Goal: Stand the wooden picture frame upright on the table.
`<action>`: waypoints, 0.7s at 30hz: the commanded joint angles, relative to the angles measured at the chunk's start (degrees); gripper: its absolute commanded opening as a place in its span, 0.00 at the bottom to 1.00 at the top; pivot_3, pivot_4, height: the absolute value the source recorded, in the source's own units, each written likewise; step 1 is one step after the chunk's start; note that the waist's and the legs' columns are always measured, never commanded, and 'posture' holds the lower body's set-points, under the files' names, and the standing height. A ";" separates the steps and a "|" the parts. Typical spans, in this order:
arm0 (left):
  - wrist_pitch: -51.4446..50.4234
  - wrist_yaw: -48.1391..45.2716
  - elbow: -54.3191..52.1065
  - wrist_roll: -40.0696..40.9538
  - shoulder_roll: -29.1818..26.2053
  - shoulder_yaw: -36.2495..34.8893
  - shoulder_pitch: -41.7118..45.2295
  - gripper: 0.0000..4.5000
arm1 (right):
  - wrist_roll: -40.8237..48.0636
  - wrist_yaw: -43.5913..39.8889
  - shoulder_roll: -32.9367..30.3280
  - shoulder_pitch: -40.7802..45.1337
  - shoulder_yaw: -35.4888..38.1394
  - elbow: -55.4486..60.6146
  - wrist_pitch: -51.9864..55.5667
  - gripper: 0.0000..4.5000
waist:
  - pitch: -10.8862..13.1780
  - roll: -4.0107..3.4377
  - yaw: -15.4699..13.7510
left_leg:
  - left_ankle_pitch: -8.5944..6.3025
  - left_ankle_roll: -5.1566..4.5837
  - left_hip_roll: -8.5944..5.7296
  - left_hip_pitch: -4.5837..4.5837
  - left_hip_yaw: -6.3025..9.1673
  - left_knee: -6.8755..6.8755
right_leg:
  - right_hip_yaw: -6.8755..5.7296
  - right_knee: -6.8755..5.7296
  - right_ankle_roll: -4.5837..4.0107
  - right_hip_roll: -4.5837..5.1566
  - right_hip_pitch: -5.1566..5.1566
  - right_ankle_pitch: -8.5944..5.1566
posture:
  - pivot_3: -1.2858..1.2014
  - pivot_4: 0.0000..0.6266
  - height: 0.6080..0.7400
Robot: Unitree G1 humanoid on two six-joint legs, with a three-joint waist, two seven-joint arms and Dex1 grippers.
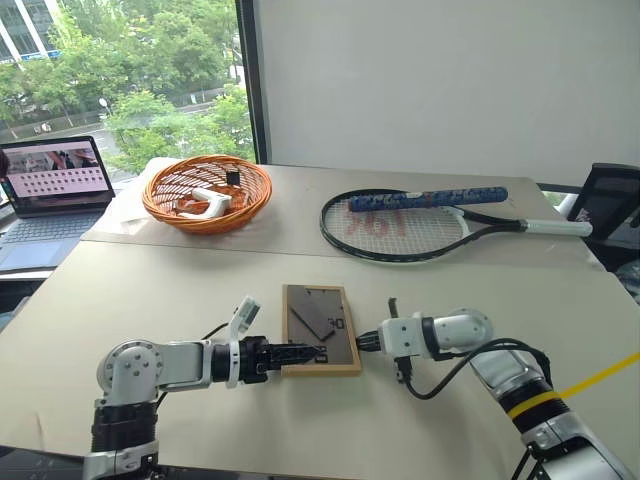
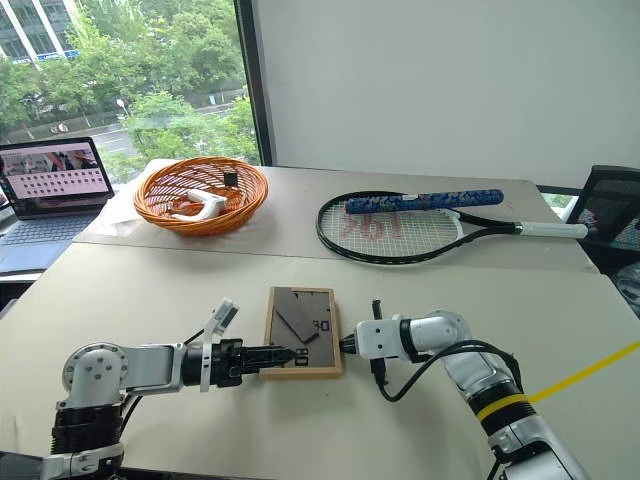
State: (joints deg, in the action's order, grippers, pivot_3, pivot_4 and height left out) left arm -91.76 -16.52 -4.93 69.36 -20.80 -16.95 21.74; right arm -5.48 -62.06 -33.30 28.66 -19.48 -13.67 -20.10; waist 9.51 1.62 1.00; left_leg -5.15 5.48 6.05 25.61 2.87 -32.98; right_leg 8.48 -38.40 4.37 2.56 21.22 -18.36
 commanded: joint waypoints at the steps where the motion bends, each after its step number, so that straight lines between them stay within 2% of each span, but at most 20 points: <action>1: -0.68 0.91 0.05 1.36 1.01 -1.70 0.14 0.98 | 0.55 0.68 0.01 -0.41 0.61 2.49 1.24 0.00 | 0.00 0.00 0.00 | 0.00 0.00 0.00 -0.02 0.00 0.01 | 0.00 0.00 0.00 0.00 0.00 0.00 | 0.52 0.24 0.87; 2: -0.70 0.47 0.46 2.46 0.69 -2.82 0.49 0.98 | 0.61 0.81 -0.25 -0.37 0.90 2.51 1.52 0.00 | 0.00 0.00 0.00 | 0.00 0.00 0.00 -0.02 0.01 0.02 | 0.00 0.00 0.00 0.00 0.00 0.00 | 0.52 0.24 0.87; 3: -0.71 0.22 0.97 3.54 0.44 -3.82 0.92 0.87 | 0.72 0.96 -0.48 -0.29 1.21 2.51 1.80 0.00 | 0.01 0.01 0.01 | 0.00 0.00 0.00 -0.02 0.01 0.02 | 0.00 0.00 0.00 0.00 0.00 0.00 | 0.52 0.24 0.87; 4: -0.73 0.13 1.34 4.26 0.30 -4.40 1.21 0.84 | 0.80 1.07 -0.63 -0.24 1.40 2.50 1.96 0.00 | 0.01 0.01 0.02 | 0.00 0.00 0.00 -0.02 0.01 0.02 | -0.01 0.00 0.00 -0.01 0.00 0.00 | 0.52 0.24 0.87; 6: -0.41 -0.21 2.49 4.89 0.28 -5.46 2.10 0.68 | 1.65 1.37 -1.04 -0.08 2.47 2.94 2.98 0.00 | 0.01 0.01 0.04 | 0.00 0.00 0.00 -0.02 0.01 0.02 | -0.01 0.00 0.00 0.00 0.01 0.00 | 0.52 0.24 0.87; 7: -0.26 -0.26 3.04 5.29 0.32 -5.81 2.45 0.57 | 2.11 1.53 -1.21 -0.03 3.02 3.20 3.52 0.00 | 0.01 0.01 0.04 | 0.00 0.00 0.00 -0.02 0.01 0.03 | -0.02 0.00 0.00 0.00 0.01 0.00 | 0.52 0.24 0.87; 8: -0.21 -0.25 3.49 5.59 0.35 -6.06 2.73 0.53 | 2.39 1.65 -1.29 0.04 3.34 3.33 3.91 0.00 | 0.01 0.01 0.03 | 0.00 0.00 0.00 -0.02 0.02 0.03 | -0.02 0.00 0.00 0.00 0.01 0.00 | 0.52 0.24 0.87; 12: 0.13 -0.08 4.86 6.21 0.56 -6.38 3.57 0.27 | 4.78 1.34 -3.29 0.19 6.46 5.65 7.47 0.00 | 0.02 0.02 -0.06 | 0.00 0.00 0.00 0.03 0.02 0.05 | -0.03 0.08 0.00 0.00 0.01 0.00 | 0.52 0.24 0.87; 17: 0.58 -0.40 6.68 6.46 0.52 -6.27 4.38 0.27 | 10.45 1.13 -6.30 0.70 12.52 8.15 15.34 0.00 | 0.03 0.03 -0.07 | 0.00 0.00 0.00 0.05 0.03 0.14 | -0.05 0.20 -0.01 0.01 0.02 0.00 | 0.52 0.24 0.87; 21: 1.01 -1.68 10.78 8.38 -0.10 -7.76 7.69 0.27 | 28.93 1.02 -7.26 4.25 21.05 17.34 41.48 0.00 | 0.07 0.04 -0.04 | 0.00 0.00 0.00 0.07 0.05 0.14 | -0.06 0.22 -0.02 0.01 0.02 0.01 | 0.52 0.24 0.87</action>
State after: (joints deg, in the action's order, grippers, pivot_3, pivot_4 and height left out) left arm -91.50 -15.97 5.50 74.39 -20.55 -22.96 26.94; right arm 14.06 -61.09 -39.48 30.78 -3.05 -3.26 10.24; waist 9.58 1.66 0.96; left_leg -5.15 5.48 6.04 25.68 2.92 -32.83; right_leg 8.42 -38.18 4.33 2.57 21.26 -18.34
